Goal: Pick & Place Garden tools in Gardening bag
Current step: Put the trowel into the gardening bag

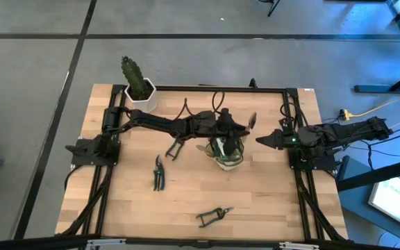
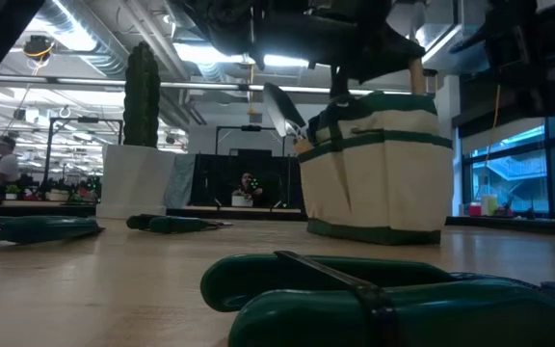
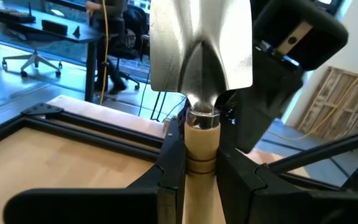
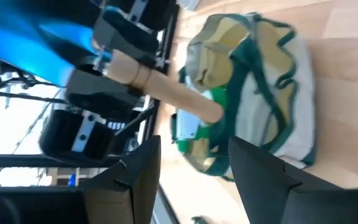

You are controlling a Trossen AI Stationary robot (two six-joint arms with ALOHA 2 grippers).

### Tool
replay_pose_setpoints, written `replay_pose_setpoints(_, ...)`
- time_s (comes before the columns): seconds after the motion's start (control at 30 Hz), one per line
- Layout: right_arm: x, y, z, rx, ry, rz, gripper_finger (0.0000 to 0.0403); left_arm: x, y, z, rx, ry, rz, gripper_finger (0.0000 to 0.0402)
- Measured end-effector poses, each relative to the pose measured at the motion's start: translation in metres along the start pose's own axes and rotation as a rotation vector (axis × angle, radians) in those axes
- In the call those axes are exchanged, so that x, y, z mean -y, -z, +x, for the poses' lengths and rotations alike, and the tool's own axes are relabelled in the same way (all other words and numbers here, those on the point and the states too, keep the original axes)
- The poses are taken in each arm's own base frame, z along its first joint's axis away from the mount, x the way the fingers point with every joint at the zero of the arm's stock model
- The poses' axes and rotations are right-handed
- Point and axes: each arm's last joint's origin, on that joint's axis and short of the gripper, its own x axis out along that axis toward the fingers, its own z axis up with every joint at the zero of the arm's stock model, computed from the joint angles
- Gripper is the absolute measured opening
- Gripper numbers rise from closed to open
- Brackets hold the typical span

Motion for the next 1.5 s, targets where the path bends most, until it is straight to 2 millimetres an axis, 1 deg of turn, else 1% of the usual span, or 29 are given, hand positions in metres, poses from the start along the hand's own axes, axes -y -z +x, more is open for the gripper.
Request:
replay_pose_setpoints(0.2,0.002,0.000,-0.001,0.001,0.014,-0.004,0.0190,-0.002,0.004,0.000,-0.040,-0.013,-0.020,0.0058)
replay_pose_setpoints(0.43,0.002,-0.003,-0.001,0.024,0.017,0.006,0.0190,0.007,0.008,0.000,-0.049,-0.038,-0.027,0.0058)
replay_pose_setpoints(0.57,0.003,-0.006,0.000,0.029,0.022,0.000,0.0190,0.007,0.015,-0.001,-0.107,-0.088,-0.036,0.0058)
replay_pose_setpoints(0.7,0.003,-0.010,0.002,0.009,0.026,-0.011,0.0190,0.008,0.016,-0.001,-0.112,-0.102,-0.034,0.0058)
replay_pose_setpoints(0.8,0.004,-0.013,0.002,0.028,0.032,-0.001,0.0190,0.008,0.019,-0.001,-0.122,-0.105,-0.048,0.0058)
replay_pose_setpoints(0.9,0.004,-0.016,0.003,0.035,0.032,-0.008,0.0190,0.010,0.018,0.000,-0.106,-0.101,-0.051,0.0058)
replay_pose_setpoints(1.13,0.004,-0.021,0.005,-0.002,0.015,-0.009,0.0190,0.015,0.021,-0.001,-0.117,-0.094,-0.056,0.0058)
replay_pose_setpoints(1.27,0.002,-0.024,0.006,-0.006,-0.002,0.001,0.0190,0.015,0.032,0.003,-0.137,-0.099,-0.068,0.0058)
replay_pose_setpoints(1.5,0.002,-0.025,0.016,-0.066,0.015,0.008,0.0190,0.021,0.051,0.010,-0.116,-0.076,-0.094,0.0058)
